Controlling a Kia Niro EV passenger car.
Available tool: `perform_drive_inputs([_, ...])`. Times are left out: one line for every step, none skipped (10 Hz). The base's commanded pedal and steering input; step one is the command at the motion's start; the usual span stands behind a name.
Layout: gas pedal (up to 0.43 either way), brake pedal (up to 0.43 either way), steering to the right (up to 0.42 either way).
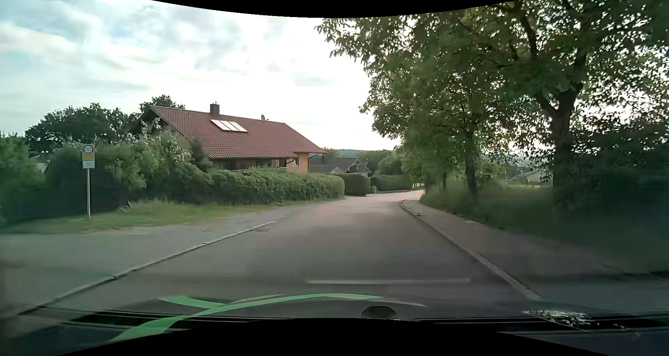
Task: Follow the waypoints while adhering to traffic rules and regulations
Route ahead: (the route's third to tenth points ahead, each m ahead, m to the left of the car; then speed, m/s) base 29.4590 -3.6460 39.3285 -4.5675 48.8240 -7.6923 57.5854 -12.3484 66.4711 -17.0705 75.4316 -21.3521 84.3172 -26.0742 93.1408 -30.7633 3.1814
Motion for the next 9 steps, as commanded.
perform_drive_inputs([0.087, 0.0, -0.03])
perform_drive_inputs([0.087, 0.0, 0.003])
perform_drive_inputs([0.087, 0.0, 0.026])
perform_drive_inputs([0.087, 0.0, 0.044])
perform_drive_inputs([0.098, 0.0, 0.055])
perform_drive_inputs([0.11, 0.0, 0.056])
perform_drive_inputs([0.118, 0.0, 0.055])
perform_drive_inputs([0.118, 0.0, 0.051])
perform_drive_inputs([0.118, 0.0, 0.048])
